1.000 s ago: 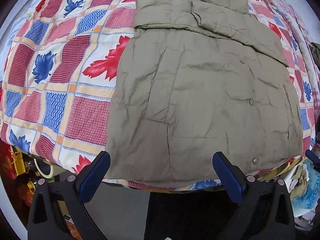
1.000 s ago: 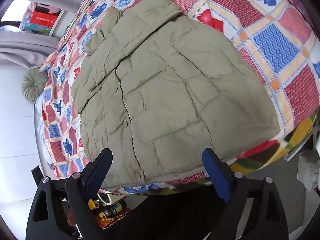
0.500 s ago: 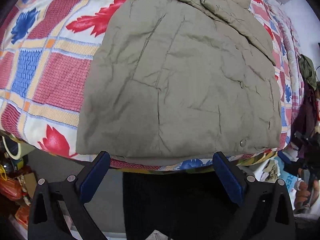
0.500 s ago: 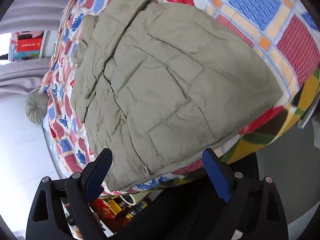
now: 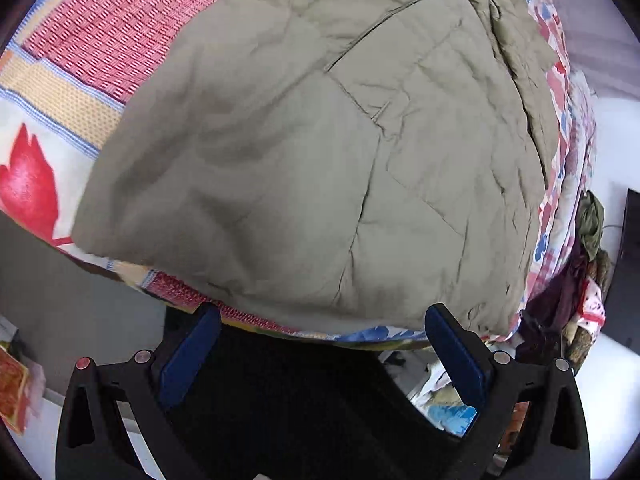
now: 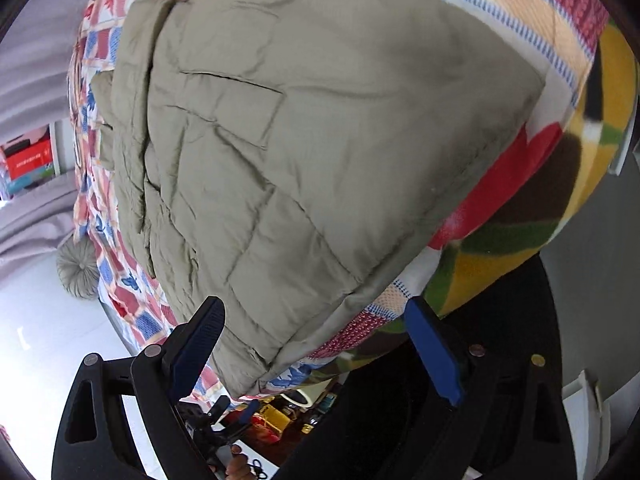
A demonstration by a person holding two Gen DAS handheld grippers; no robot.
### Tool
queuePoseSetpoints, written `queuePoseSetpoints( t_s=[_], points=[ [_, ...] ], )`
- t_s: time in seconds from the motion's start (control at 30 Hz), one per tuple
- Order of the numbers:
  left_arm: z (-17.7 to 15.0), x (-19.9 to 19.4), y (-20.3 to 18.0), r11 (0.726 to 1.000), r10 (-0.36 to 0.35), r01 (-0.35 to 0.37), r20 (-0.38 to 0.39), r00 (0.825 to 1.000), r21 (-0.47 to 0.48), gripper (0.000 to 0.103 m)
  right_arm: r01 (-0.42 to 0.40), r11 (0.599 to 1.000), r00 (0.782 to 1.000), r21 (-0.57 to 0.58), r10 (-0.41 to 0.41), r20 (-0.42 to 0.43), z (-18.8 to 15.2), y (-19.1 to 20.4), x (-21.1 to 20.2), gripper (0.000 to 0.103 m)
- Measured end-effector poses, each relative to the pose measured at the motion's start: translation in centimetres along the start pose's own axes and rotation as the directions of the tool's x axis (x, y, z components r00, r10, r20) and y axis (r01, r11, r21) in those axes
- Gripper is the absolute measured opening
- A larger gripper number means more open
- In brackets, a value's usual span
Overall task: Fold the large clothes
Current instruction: 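Lift the hem with both tools and fold it toward the collar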
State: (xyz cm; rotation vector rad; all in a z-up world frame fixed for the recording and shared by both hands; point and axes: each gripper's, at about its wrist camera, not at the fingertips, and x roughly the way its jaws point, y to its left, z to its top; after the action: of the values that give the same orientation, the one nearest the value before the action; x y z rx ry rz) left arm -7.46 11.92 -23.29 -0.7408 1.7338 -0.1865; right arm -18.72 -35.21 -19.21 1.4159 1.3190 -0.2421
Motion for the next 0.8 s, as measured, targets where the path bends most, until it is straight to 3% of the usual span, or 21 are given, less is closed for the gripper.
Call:
queuePoseSetpoints(
  t_s=[0.23,0.27,0.33,0.47,0.5,0.57,0.63,0.7,0.8],
  points=[
    [0.3,1.2,-1.9,0.998,-0.063,0.063,0.042,0.997,0.002,0.102,-0.085,0.996,0.996,0.034,0.086,-0.021,0.6,0.2,1.7,0.093],
    [0.6,1.2,-2.4,0.997,-0.072,0.072,0.048,0.996,0.011,0.098,-0.088,0.995,0.996,0.038,0.089,-0.020,0.8,0.2,1.9,0.093],
    [0.8,1.1,-3.6,0.996,-0.074,0.072,0.051,0.996,0.043,0.084,-0.093,0.995,0.995,0.048,0.094,-0.017,1.2,0.2,2.1,0.093],
    [1.6,0.5,-4.7,0.993,-0.088,0.084,0.043,0.995,0.086,0.028,-0.140,0.988,0.990,0.069,0.140,0.007,1.6,0.2,2.1,0.093],
    [1.7,0.1,-4.8,0.992,-0.086,0.081,0.049,0.995,0.096,0.023,-0.156,0.985,0.988,0.069,0.156,0.008,1.7,0.1,2.0,0.093],
    [1.9,-1.0,-5.1,0.990,-0.072,0.062,0.072,0.995,0.127,0.023,-0.168,0.983,0.986,0.071,0.167,0.017,1.7,0.4,1.9,0.090],
    [2.0,-1.7,-5.9,0.986,-0.057,0.042,0.089,0.994,0.160,0.019,-0.159,0.985,0.987,0.072,0.158,0.026,1.8,0.5,1.7,0.068],
    [2.1,-2.4,-6.4,0.982,-0.045,0.026,0.097,0.994,0.189,0.015,-0.122,0.990,0.993,0.068,0.121,0.017,2.1,0.5,1.7,0.033],
    [2.3,-3.5,-7.6,0.972,-0.030,0.002,0.115,0.993,0.234,0.015,-0.056,0.998,0.998,-0.003,0.056,0.034,2.2,1.5,1.2,0.014]
  ],
)
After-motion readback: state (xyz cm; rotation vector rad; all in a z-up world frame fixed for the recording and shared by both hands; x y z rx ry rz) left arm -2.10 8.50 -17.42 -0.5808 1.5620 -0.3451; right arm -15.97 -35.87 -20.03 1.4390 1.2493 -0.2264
